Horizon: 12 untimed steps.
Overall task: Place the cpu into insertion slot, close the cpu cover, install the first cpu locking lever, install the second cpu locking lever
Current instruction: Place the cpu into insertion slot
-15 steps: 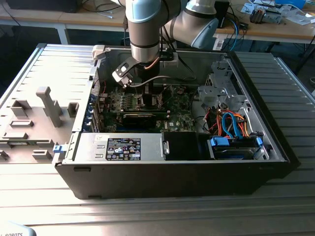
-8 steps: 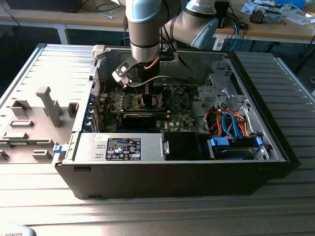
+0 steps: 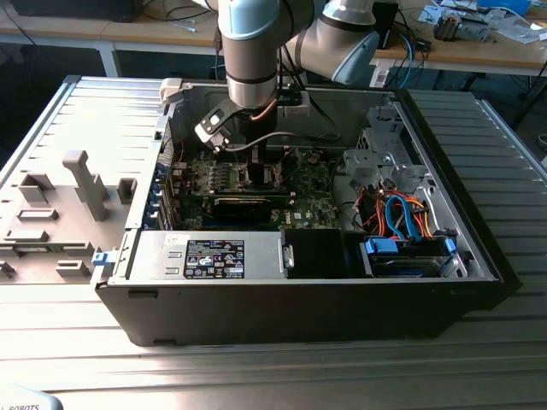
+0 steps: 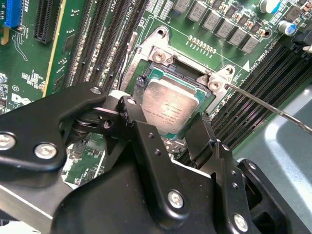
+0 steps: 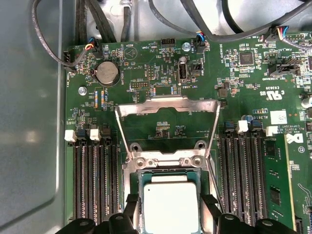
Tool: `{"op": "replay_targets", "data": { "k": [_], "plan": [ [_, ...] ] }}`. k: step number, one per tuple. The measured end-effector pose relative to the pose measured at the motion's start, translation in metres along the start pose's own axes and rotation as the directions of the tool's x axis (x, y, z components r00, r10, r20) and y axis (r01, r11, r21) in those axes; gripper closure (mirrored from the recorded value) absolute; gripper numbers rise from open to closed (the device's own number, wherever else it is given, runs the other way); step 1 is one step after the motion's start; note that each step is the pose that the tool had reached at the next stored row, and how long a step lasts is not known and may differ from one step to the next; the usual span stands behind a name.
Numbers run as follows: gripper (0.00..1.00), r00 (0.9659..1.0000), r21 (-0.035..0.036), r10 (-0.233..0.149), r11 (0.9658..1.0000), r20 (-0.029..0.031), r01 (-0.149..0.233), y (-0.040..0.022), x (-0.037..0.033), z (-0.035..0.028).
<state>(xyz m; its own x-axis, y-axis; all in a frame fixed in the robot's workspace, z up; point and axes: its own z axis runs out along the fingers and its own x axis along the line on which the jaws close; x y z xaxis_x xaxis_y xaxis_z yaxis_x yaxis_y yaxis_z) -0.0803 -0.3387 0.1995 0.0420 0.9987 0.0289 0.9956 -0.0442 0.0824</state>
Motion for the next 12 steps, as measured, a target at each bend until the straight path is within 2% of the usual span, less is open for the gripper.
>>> {"op": "replay_targets", "data": {
  "k": [3, 6, 7, 8, 11, 12],
  "plan": [
    [0.39, 1.0, 0.0001, 0.0, 1.0, 0.0002, 0.0, 0.0002, 0.0, -0.0019],
    [0.39, 1.0, -0.0001, 0.0, 1.0, -0.0001, 0.0, 0.001, 0.0004, -0.0122],
    [0.39, 1.0, -0.0002, 0.0, 1.0, -0.0003, 0.0, 0.001, 0.0007, -0.0122],
    [0.41, 1.0, -0.0001, 0.0, 1.0, -0.0002, 0.0, 0.001, 0.0017, -0.0123],
    [0.6, 1.0, -0.0001, 0.0, 1.0, -0.0001, 0.0, 0.001, 0.0029, -0.0123],
    [0.6, 1.0, -0.0001, 0.0, 1.0, -0.0001, 0.0, 0.0009, 0.0031, -0.0123]
  ]
}}
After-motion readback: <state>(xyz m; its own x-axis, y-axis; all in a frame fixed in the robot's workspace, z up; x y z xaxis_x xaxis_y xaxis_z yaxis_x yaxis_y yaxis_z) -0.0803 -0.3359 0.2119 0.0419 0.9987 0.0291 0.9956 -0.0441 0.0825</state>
